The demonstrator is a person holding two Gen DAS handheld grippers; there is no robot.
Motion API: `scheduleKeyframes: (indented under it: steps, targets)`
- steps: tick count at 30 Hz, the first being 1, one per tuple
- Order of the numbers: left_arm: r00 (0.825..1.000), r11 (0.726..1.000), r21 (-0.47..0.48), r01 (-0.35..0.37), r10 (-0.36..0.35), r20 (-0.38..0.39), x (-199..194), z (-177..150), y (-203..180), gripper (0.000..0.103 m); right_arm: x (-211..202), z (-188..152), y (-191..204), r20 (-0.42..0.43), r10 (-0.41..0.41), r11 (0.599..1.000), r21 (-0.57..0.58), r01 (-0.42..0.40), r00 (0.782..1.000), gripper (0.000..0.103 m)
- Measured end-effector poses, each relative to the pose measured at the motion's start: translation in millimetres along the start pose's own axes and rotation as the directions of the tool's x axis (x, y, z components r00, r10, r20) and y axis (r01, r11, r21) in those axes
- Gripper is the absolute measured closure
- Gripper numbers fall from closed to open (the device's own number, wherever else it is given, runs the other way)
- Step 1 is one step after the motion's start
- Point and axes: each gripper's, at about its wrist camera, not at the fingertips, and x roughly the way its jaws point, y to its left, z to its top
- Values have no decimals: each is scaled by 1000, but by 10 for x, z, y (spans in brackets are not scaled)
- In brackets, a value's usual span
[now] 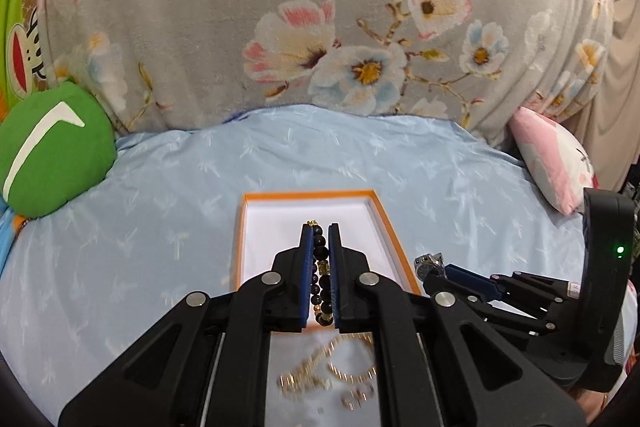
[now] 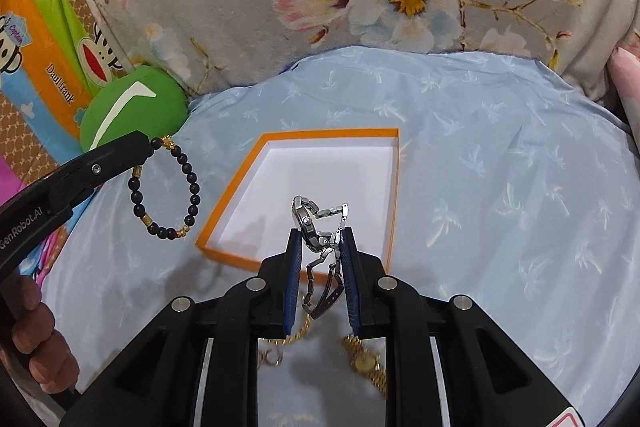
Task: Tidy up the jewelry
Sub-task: 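Carry both items into the orange box and open both tools, then move the right tool to the gold watch and grasp it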
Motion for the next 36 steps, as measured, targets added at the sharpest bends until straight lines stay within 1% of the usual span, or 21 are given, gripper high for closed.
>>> scheduleKeyframes:
  steps: [4,10,14,19,22,24,25,26,27,29,31,34,36]
  targets:
    - [999,999,-41,24,-26,-41,532,152,144,96,406,280,-61,-20,-22,1000,0,22,1000,85]
    - [996,999,-44,-15,10,-92,1227,190,290,96,996,530,-263,-82,-20,999,42,24,996,85]
    - [992,998,-49,-30,24,-121,1523,159,379,96,1299,591,-362,-119,-22,997,68,31,993,85]
    - [987,998,-56,-38,28,-155,1787,102,444,96,1521,626,-396,-149,-35,997,67,45,988,85]
    - [985,997,-55,-47,37,-167,1867,88,453,96,1597,624,-387,-164,-44,996,63,55,985,84]
    - [986,997,-56,-47,38,-163,1885,91,458,96,1590,626,-377,-144,-66,996,54,74,987,83]
    - [987,997,-54,-50,41,-157,1880,90,457,95,1577,624,-369,-137,-77,995,46,84,988,80]
    - [987,997,-53,-57,48,-156,1875,90,455,90,1568,632,-363,-131,-83,995,42,89,988,77]
    - [986,997,-59,-58,48,-157,1873,89,464,78,1545,640,-368,-120,-87,995,42,93,989,76]
    - [987,995,-78,-63,51,-153,1841,99,499,68,1462,651,-388,-102,-92,994,47,98,990,76]
    - [989,994,-94,-61,48,-138,1734,117,543,68,1298,642,-411,-73,-89,994,62,94,993,76]
    - [993,993,-104,-59,48,-105,1453,122,615,68,1001,551,-435,-42,-91,993,69,93,995,74]
    - [994,993,-102,-65,56,-90,1239,80,658,68,753,405,-449,-27,-85,994,72,87,996,70]
